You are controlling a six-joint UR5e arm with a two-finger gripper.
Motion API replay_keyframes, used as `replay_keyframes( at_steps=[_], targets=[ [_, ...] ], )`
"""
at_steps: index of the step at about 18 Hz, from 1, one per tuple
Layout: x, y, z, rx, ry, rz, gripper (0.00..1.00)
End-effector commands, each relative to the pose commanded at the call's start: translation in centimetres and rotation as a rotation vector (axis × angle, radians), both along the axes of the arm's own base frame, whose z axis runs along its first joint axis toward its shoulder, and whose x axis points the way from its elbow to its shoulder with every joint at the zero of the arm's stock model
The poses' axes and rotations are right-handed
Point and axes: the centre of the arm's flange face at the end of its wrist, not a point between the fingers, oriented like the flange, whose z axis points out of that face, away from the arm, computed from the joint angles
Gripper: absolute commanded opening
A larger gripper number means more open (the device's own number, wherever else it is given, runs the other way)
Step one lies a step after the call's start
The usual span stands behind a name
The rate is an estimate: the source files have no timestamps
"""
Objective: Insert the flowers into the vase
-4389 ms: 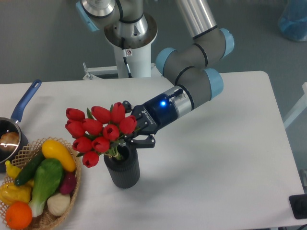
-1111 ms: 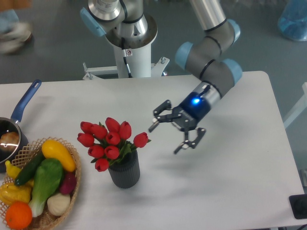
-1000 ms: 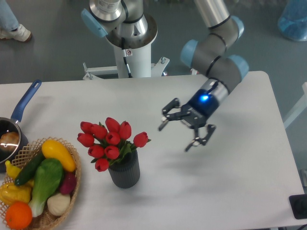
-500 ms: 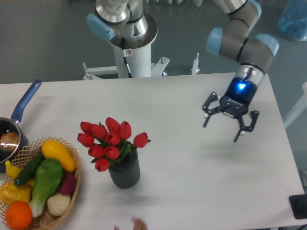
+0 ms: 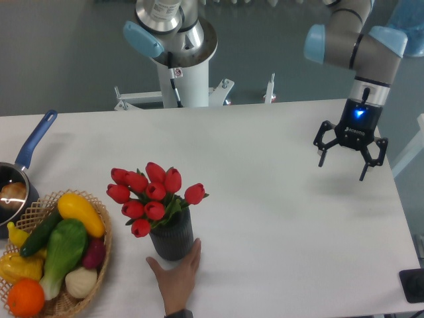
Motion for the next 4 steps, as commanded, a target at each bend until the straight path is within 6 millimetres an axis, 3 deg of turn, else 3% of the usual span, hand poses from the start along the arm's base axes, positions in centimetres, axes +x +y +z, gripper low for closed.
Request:
replay_keyframes(
  at_steps=[4],
  targets=[
    [0.2,1.7,0.3,-0.162,0.034,-0.006,1.00]
  ],
)
